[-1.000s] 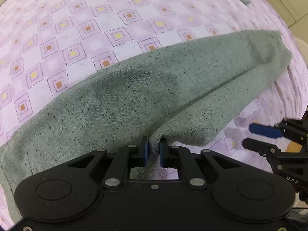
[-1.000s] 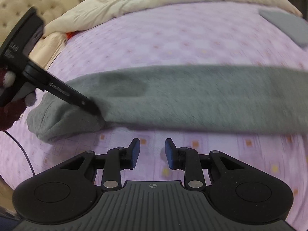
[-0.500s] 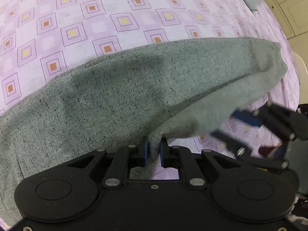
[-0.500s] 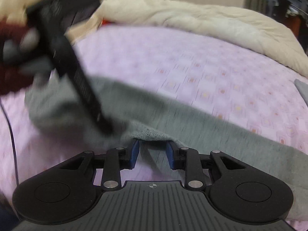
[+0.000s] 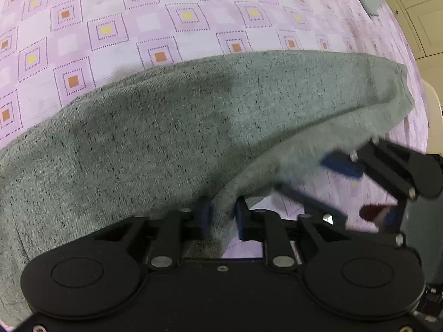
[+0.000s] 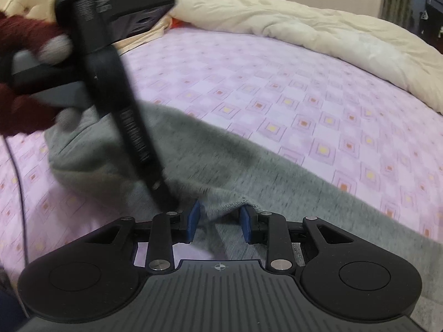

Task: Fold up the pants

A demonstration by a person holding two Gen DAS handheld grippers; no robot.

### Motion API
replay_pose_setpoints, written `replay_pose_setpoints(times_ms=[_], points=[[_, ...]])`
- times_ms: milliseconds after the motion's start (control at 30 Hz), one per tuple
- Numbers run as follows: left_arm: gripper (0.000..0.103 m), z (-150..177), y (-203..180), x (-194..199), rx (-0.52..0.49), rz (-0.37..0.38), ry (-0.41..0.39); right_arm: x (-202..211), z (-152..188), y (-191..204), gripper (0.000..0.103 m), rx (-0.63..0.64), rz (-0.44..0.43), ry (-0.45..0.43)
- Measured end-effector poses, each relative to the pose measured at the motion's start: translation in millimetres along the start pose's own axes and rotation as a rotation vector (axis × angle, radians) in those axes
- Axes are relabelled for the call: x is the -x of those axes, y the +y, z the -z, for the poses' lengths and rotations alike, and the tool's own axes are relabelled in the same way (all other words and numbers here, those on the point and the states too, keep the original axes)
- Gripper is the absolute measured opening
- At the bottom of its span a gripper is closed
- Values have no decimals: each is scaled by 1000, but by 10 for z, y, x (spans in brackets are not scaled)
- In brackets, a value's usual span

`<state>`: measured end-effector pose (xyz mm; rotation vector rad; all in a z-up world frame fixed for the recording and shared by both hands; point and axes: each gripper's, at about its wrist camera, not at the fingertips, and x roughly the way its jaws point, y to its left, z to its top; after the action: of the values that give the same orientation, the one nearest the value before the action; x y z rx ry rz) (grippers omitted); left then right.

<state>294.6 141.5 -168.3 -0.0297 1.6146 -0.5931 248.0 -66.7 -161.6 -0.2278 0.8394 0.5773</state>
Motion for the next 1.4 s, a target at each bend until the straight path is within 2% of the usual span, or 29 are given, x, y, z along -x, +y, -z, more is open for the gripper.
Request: replay_pose_setpoints(times_ms=[33, 133, 233, 333, 433, 467, 500, 533, 600, 633, 667, 733, 767, 800, 833, 933, 1100, 1200, 1233, 1267, 1300, 1400], points=[[45, 16, 0, 11, -1, -5, 6, -12, -15, -18, 30, -6, -3, -2], [45, 123, -14, 109, -32, -28, -13, -30, -49, -45, 30, 1, -18, 2], [47, 281, -15, 253, -58, -79, -79, -61, -56, -45, 30, 21, -32, 16], [52, 433, 75, 339, -18, -158, -153, -124, -62, -19, 30, 50, -48, 35], [52, 531, 229, 340, 64, -171, -176, -167, -98, -9, 30, 40, -117, 67], [52, 550, 280, 339, 94, -171, -179, -173, -123, -38, 25, -7, -158, 90], [52, 571, 331, 349, 121, -159, -182, -175, -150, -121, 14, -108, -210, 114], [52, 580, 359, 356, 142, -146, -184, -172, -163, -237, 9, -233, -259, 130], [52, 589, 417, 353, 160, -145, -176, -157, -117, -532, 8, -546, -368, 136], [52, 580, 422, 329, 154, -160, -166, -147, -73, -658, 8, -674, -395, 118], [52, 568, 417, 302, 140, -173, -159, -135, -49, -722, 11, -725, -392, 99], [52, 520, 385, 220, 114, -195, -142, -101, -74, -679, 14, -629, -333, 77], [52, 485, 368, 180, 108, -206, -133, -93, -86, -595, 20, -544, -320, 81], [52, 444, 354, 145, 102, -216, -124, -87, -84, -505, 27, -476, -325, 89], [52, 399, 329, 106, 100, -222, -119, -81, -77, -416, 28, -423, -344, 98], [52, 282, 312, 45, 96, -227, -101, -75, -26, -140, 29, -287, -375, 120], [52, 113, 359, -1, 109, -193, -81, -113, 81, 247, 29, -143, -343, 138], [52, 74, 463, 17, 127, -167, -84, -136, 127, 467, 29, -15, -295, 139], [52, 70, 477, 23, 130, -164, -86, -141, 127, 530, 28, 16, -272, 140], [52, 62, 478, 27, 130, -163, -87, -125, 124, 563, 14, 20, -273, 149], [52, 60, 475, 35, 123, -165, -88, -124, 93, 554, 6, -10, -287, 173], [52, 117, 370, 93, 52, -208, -94, 40, -6, 471, 6, -103, -361, 220]])
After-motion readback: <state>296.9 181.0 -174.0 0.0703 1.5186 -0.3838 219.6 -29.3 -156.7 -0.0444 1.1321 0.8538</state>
